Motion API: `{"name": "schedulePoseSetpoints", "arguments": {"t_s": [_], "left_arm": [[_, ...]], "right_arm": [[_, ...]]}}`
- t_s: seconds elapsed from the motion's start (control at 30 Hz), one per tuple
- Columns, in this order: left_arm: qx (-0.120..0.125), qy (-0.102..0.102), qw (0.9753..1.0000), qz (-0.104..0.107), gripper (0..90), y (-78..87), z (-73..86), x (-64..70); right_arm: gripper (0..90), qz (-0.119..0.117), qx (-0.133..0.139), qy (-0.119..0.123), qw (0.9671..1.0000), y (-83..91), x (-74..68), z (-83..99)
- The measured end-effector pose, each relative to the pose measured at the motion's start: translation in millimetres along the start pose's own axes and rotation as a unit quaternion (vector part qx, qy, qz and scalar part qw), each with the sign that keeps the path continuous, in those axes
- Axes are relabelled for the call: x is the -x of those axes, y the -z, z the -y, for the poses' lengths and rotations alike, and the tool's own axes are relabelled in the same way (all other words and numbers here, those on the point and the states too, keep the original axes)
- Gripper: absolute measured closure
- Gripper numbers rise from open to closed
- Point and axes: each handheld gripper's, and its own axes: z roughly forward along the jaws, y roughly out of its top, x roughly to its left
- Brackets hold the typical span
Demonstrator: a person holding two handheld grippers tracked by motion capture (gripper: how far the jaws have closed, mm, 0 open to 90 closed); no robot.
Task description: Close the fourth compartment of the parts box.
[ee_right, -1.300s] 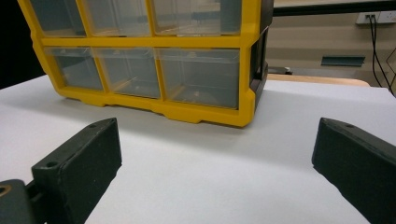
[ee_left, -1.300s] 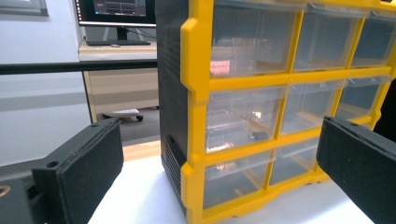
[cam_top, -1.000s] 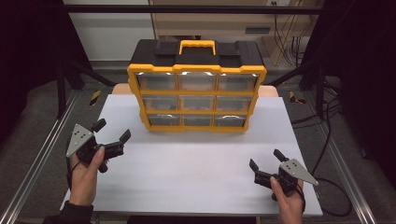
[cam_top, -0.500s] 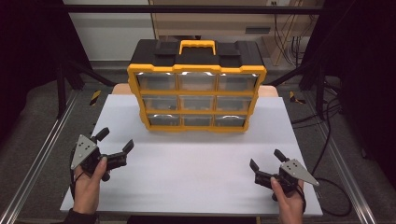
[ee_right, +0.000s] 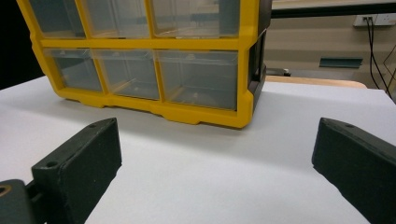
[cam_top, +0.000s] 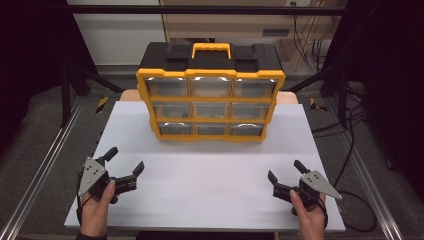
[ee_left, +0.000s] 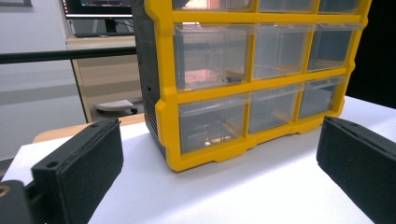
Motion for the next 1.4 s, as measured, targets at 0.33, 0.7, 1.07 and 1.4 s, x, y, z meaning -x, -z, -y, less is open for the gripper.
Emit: {"name": "schedulePoseSetpoints", "arguments": {"t_s": [0.33,0.7,1.07,1.4], "left_arm": [[-0.004,0.001,1.0,0.002,0.2,7.4,13.0,-1.1],[-0.011,-0.001,0.9998,0.018,0.4,11.0,22.2,4.6],[-0.021,0.006,0.9994,0.028,0.5,12.3,31.7,9.6],[-0.025,0.008,0.9994,0.025,0.5,16.2,34.8,8.1]], "right_arm": [[1.8,-0.001,-0.001,-0.002,1.0,0.0,-0.5,0.0],[1.8,-0.001,-0.001,0.0,1.0,-0.1,-0.4,0.1],[1.8,0.0,-0.002,0.003,1.0,-0.2,-0.5,0.4],[1.8,-0.002,-0.003,0.004,1.0,-0.3,-1.1,0.7]]}}
